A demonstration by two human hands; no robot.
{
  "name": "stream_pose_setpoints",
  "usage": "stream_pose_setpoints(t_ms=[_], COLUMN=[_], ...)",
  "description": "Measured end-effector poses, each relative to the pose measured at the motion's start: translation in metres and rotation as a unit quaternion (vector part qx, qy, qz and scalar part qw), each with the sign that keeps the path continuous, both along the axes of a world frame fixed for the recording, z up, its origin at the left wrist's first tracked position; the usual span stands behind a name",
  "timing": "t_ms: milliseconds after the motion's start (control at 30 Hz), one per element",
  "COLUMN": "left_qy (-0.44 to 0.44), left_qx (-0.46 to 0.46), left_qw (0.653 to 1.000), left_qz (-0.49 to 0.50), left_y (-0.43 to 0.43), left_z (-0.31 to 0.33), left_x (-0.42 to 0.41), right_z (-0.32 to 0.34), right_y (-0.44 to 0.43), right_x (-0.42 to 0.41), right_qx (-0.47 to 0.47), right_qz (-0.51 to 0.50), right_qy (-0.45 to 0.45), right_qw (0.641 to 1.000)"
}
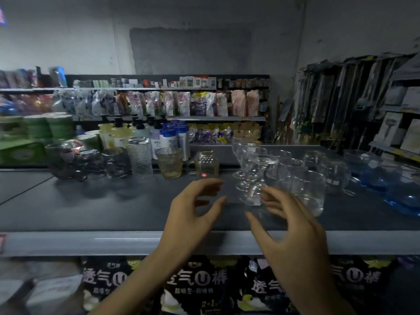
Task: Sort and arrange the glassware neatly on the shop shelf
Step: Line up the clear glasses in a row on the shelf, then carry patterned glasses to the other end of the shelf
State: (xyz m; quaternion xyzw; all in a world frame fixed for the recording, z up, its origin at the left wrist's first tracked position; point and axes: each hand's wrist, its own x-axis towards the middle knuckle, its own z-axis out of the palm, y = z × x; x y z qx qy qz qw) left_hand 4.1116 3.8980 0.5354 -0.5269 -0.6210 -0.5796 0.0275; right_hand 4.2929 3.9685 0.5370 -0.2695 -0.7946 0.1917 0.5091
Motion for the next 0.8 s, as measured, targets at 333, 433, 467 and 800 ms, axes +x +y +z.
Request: stream_pose_setpoints(t_ms=[333,433,467,800], left_qy=[0.065,0.091,0.099,0.229], left_qx=[-0.011,-0.039,-0.054,-0.289], left_qw=[0.965,0.940,0.932,0.784], left_qz=[0.253,0.326,0.346,0.500], left_y=[-0.206,-0.276,-0.298,-0.465], left_z=[-0.012,-0.009,-0.007,0.005], left_x=[-0.150,-0.218,-0.242,-0.495], right_z=[0.038,0.047,0.048,0.040], right_y=[-0.122,-0.168,-0.183,-0.323], right_x=[-0.214,-0.304,-0.335,-0.630], right_qx=[-0.014,-0.011,-0.005,0.049], right_qz=[0.271,0.331,0.342,0.344], right_qy=[-0.081,-0.117,-0.132,-0.326], right_qw=[0.959,0.936,0.930,0.879])
